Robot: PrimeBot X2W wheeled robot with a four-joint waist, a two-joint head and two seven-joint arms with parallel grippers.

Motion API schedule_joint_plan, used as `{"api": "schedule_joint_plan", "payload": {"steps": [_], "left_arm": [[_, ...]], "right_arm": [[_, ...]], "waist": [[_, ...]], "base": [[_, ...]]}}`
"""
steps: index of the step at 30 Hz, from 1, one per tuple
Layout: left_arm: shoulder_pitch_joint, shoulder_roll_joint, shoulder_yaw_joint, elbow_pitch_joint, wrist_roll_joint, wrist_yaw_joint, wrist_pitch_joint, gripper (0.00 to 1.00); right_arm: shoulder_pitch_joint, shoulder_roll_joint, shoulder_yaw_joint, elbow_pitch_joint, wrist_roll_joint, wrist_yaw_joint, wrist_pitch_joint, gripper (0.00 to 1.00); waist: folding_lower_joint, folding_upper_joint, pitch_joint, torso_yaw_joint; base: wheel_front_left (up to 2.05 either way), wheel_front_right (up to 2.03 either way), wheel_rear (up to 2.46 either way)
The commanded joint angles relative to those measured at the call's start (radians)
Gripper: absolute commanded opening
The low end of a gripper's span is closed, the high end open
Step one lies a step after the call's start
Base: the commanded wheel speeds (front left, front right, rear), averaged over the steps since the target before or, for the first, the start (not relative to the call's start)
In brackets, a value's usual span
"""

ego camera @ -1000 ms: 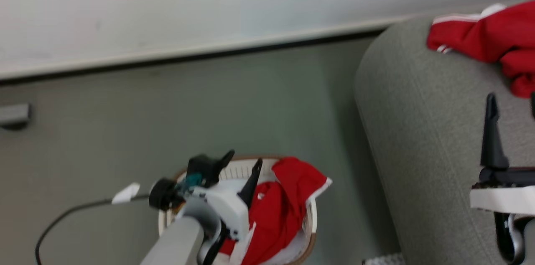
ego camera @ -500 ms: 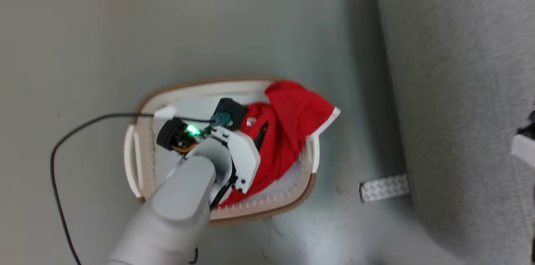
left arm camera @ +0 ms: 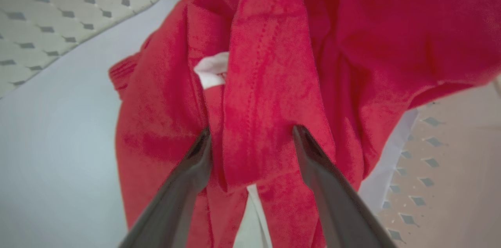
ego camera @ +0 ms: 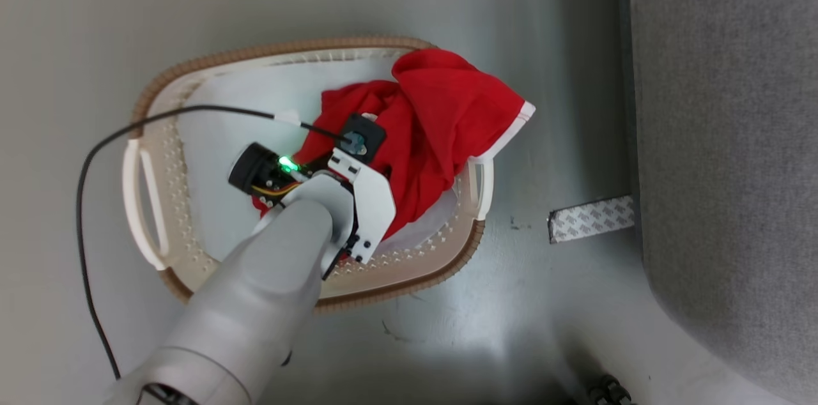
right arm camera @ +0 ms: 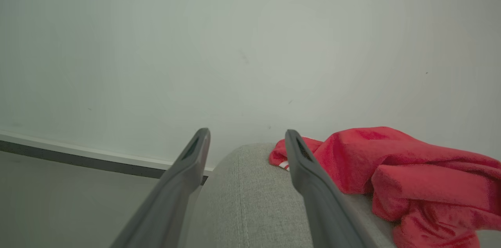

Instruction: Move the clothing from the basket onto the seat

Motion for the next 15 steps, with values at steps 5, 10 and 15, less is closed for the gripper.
{"api": "schedule_joint_plan", "payload": {"steps": [5, 10, 15], "left_arm": [[-0.045, 0.005, -0.032, 0.048, -0.006, 0.017, -0.005, 1.00], [-0.050, 0.005, -0.076, 0.060, -0.025, 0.010, -0.011, 0.24], [-0.037, 0.005, -0.099, 0.036, -0.066, 0.014, -0.057, 0.00]], "right_arm": [[0.053, 0.001, -0.035, -0.052, 0.015, -0.002, 0.001, 1.00], [0.094, 0.001, -0.038, -0.084, 0.013, -0.002, 0.001, 1.00], [0.085, -0.001, -0.017, -0.068, 0.008, -0.002, 0.001, 1.00]], "waist": [[-0.0003, 0.0000, 0.050, -0.014], [-0.0003, 0.0000, 0.057, -0.008], [-0.0003, 0.0000, 0.028, 0.005]], "base": [[0.00, 0.00, 0.00], [0.00, 0.00, 0.00], [0.00, 0.00, 0.00]]}}
